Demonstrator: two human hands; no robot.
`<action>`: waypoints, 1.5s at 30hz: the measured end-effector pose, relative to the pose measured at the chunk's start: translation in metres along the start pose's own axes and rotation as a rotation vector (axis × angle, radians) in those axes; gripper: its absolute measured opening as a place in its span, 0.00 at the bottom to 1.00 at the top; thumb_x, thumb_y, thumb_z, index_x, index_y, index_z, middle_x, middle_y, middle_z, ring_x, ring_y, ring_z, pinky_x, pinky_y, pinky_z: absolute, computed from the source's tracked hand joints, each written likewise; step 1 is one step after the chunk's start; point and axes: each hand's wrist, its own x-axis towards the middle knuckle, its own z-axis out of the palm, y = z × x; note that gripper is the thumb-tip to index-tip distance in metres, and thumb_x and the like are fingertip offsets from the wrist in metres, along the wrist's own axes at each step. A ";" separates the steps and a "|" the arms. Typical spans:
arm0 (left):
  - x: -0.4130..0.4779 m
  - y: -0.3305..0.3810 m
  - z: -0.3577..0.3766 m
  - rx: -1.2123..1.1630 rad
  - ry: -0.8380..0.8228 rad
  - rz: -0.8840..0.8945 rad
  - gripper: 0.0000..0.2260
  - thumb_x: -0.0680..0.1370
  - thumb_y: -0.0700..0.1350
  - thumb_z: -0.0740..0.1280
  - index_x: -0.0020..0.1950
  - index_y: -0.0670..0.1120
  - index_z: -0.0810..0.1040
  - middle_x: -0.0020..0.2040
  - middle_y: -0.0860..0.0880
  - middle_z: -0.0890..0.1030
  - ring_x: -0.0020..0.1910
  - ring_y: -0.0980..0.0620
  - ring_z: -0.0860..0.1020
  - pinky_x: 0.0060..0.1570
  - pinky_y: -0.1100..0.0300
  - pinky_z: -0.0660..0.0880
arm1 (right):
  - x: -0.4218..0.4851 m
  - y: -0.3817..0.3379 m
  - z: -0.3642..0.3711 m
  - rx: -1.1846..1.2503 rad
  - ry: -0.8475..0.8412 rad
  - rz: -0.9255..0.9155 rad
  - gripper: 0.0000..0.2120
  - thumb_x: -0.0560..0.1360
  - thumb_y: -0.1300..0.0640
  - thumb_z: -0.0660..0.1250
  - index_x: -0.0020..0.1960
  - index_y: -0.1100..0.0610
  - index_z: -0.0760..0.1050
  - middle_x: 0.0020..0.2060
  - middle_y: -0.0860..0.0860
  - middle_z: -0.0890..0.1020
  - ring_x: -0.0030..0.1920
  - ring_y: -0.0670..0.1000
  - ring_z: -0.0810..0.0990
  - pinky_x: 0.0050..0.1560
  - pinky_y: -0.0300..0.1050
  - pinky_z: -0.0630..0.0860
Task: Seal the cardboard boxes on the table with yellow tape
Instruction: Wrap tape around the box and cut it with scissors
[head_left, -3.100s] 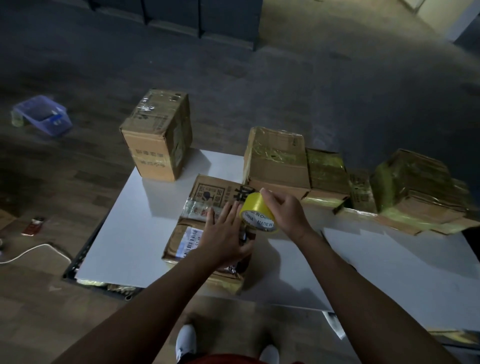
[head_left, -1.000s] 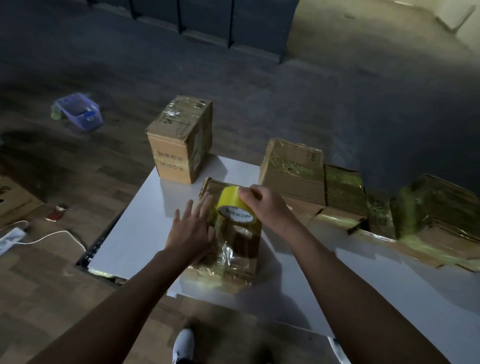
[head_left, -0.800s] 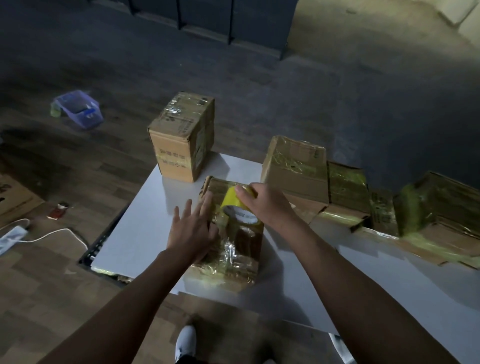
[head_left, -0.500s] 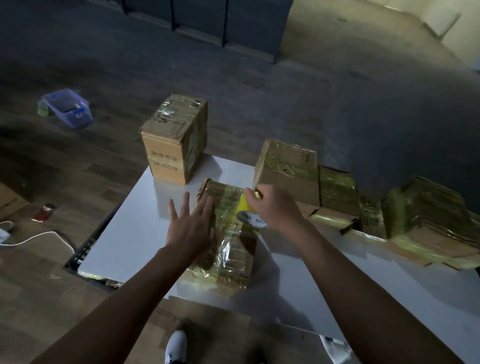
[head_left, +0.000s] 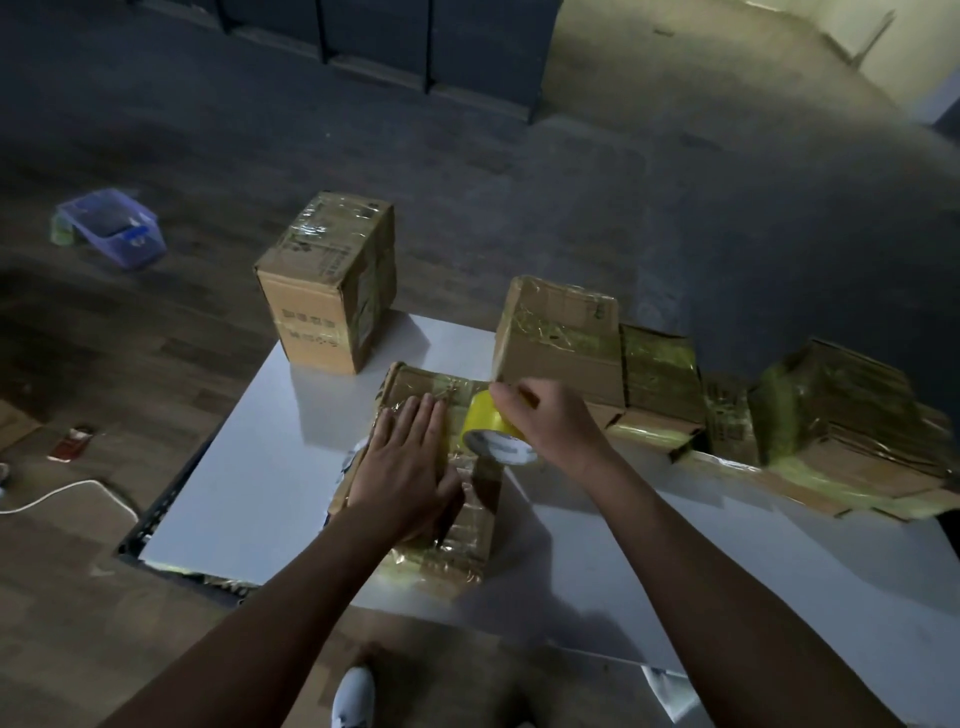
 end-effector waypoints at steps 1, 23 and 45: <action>-0.001 0.000 0.001 0.008 -0.001 -0.001 0.39 0.71 0.62 0.34 0.79 0.43 0.43 0.80 0.46 0.45 0.78 0.48 0.42 0.74 0.51 0.36 | 0.000 0.000 -0.004 -0.062 0.011 -0.003 0.25 0.77 0.42 0.64 0.29 0.57 0.65 0.25 0.49 0.67 0.29 0.49 0.67 0.31 0.46 0.61; 0.007 0.081 -0.012 0.167 -0.347 -0.155 0.45 0.78 0.68 0.53 0.76 0.35 0.37 0.75 0.34 0.34 0.74 0.33 0.34 0.68 0.29 0.41 | -0.010 0.059 0.015 -0.312 -0.145 0.160 0.22 0.79 0.44 0.56 0.38 0.59 0.75 0.34 0.56 0.76 0.38 0.57 0.76 0.36 0.46 0.67; 0.010 0.063 -0.028 -0.623 -0.155 -0.168 0.27 0.79 0.47 0.57 0.76 0.41 0.54 0.78 0.36 0.53 0.77 0.37 0.46 0.72 0.34 0.52 | 0.000 0.022 -0.037 -0.054 -0.047 0.029 0.19 0.78 0.44 0.63 0.34 0.56 0.70 0.29 0.51 0.72 0.28 0.47 0.68 0.30 0.41 0.62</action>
